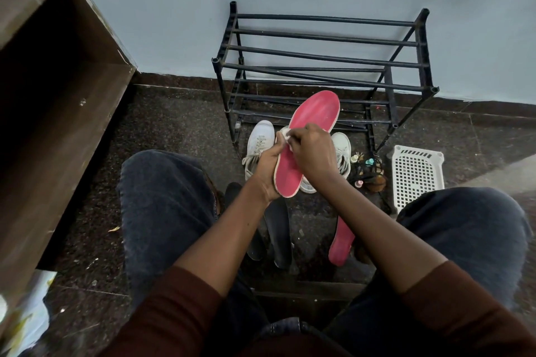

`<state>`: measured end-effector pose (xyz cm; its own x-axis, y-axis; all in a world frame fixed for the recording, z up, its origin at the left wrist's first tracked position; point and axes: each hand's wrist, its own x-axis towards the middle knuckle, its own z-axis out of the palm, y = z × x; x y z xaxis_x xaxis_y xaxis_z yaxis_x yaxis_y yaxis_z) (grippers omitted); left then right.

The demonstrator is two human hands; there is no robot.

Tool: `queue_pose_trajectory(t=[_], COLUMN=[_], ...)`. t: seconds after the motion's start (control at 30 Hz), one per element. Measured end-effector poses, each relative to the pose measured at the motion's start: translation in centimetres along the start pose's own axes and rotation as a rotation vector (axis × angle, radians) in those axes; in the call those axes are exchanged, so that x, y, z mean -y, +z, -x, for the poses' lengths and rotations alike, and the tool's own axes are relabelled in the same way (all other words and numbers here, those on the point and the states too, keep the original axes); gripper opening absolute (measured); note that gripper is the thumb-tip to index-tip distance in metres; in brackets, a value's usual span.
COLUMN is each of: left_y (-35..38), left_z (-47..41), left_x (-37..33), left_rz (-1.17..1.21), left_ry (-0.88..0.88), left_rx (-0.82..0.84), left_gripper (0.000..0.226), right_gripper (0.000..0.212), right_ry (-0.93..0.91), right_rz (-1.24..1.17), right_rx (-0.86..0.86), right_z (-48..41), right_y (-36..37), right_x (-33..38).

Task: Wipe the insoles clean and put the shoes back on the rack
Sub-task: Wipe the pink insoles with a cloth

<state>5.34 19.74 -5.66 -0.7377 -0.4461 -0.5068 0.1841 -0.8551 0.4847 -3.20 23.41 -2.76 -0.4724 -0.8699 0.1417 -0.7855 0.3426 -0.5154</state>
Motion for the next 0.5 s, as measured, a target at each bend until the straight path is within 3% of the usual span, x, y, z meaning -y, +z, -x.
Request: queue_pose_trajectory(t=[0.2, 0.33, 0.5], left_y=[-0.8, -0.9, -1.2], left_z=[-0.1, -0.4, -0.7], left_x=[0.9, 0.9, 0.7], left_rz=[-0.066, 0.012, 0.094], left_ry=[-0.009, 0.017, -0.013], left_rx=[-0.018, -0.033, -0.023], left_gripper=[0.047, 0.043, 0.064], right_gripper=[0.022, 0.021, 0.018], right_ry=[0.138, 0.040, -0.017], right_rz=[0.030, -0.003, -0.049], right_rx=[-0.063, 0.025, 0.130], right_z=[-2.4, -0.7, 2.7], right_y=[-0.3, -0.4, -0.2], right_x=[-0.6, -0.1, 0.5])
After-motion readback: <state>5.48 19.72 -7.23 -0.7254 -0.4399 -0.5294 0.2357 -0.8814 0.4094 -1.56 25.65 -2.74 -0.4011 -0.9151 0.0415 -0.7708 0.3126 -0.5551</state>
